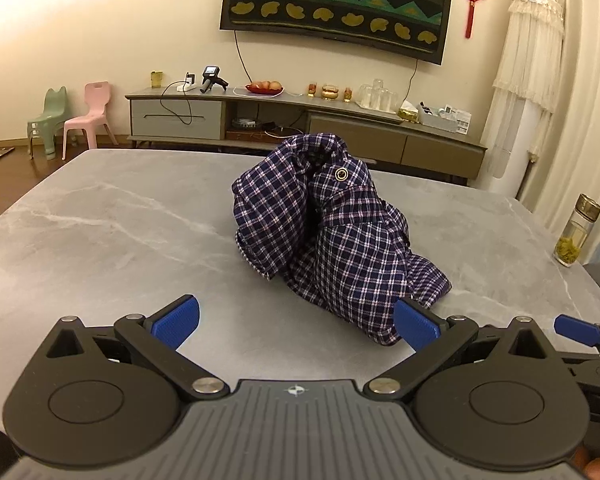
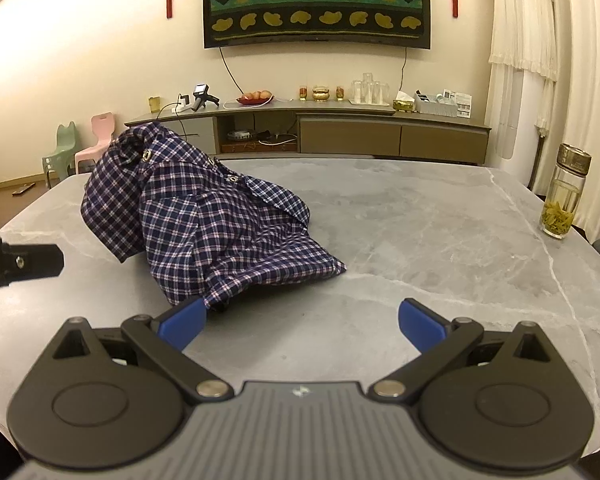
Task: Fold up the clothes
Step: 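Reach both grippers toward the crumpled checked shirt and grasp its fabric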
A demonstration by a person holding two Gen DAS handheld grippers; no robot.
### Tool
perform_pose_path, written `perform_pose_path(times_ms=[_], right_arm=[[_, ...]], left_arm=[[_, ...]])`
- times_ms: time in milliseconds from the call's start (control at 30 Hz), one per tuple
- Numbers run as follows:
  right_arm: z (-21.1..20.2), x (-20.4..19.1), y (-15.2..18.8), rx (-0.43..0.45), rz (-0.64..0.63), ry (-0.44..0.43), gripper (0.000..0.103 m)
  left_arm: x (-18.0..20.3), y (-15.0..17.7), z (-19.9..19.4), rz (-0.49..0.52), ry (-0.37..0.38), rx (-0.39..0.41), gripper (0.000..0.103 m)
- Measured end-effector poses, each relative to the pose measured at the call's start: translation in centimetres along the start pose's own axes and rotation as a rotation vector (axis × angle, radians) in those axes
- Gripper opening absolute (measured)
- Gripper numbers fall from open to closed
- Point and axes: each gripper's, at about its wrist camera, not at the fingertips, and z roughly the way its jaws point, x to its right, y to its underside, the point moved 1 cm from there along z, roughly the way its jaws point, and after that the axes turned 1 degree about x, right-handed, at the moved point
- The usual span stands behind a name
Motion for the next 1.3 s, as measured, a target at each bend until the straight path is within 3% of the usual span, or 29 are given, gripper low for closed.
perform_pose_path(times_ms=[433,533,600,633,700,767,867,900,1033,1133,1167,1200,1233,1267,1300], right_arm=[[-0.4,0.1,-0.2,0.013,0.019,0.015,0.103],[-0.3,0.1,-0.3,0.015,0.018,0.014,0.086],[-0.1,0.1,-0.3,0.007,0.027,0.005,0.057],[0.0,0.2,-0.4,-0.001,0.034,-0.004,0.049],[0.5,0.3,-0.3,-0.019,0.053,-0.036,0.014],[0.9,0.4,-0.3,-0.032,0.065,-0.07,0.001],[1.3,0.2,-0.3,-0.029,0.067,-0.109,0.0],[1.4,0.1,-0.4,-0.027,0.066,-0.117,0.0],[2.6,-0.1,-1.0,-0.038,0.057,-0.126,0.001],[4.1,0.3,-1.6,-0.061,0.069,-0.123,0.024],[4.7,0.6,-1.8,-0.067,0.079,-0.119,0.047],[5.3,0.9,-2.0,-0.074,0.09,-0.114,0.066],[5.7,1.4,-2.3,-0.071,0.111,-0.111,0.072],[6.3,2.0,-2.6,-0.079,0.137,-0.112,0.077],[6.9,2.6,-2.8,-0.09,0.163,-0.114,0.079]], left_arm=[[0.8,0.2,-1.5,0.068,0.012,-0.002,0.103],[0.8,0.3,-1.4,0.089,0.028,-0.011,0.103],[0.8,0.3,-1.3,0.102,0.039,-0.017,0.101],[0.8,0.3,-1.2,0.109,0.044,-0.02,0.098],[0.9,0.3,-1.0,0.119,0.064,-0.021,0.067],[0.9,0.2,-0.8,0.126,0.07,-0.024,0.044],[0.8,-0.1,-0.3,0.123,0.076,-0.025,0.012],[0.6,-0.2,0.0,0.115,0.072,-0.023,0.005],[0.5,-0.9,1.9,0.114,0.065,-0.032,0.005],[0.8,-1.7,3.6,0.132,0.075,-0.04,0.009],[1.0,-2.0,4.3,0.133,0.067,-0.045,0.028],[1.1,-2.3,5.0,0.133,0.067,-0.046,0.069],[1.3,-2.7,5.7,0.128,0.068,-0.039,0.09],[1.4,-3.1,6.4,0.122,0.069,-0.019,0.101],[1.6,-3.5,7.0,0.117,0.07,0.003,0.103]])
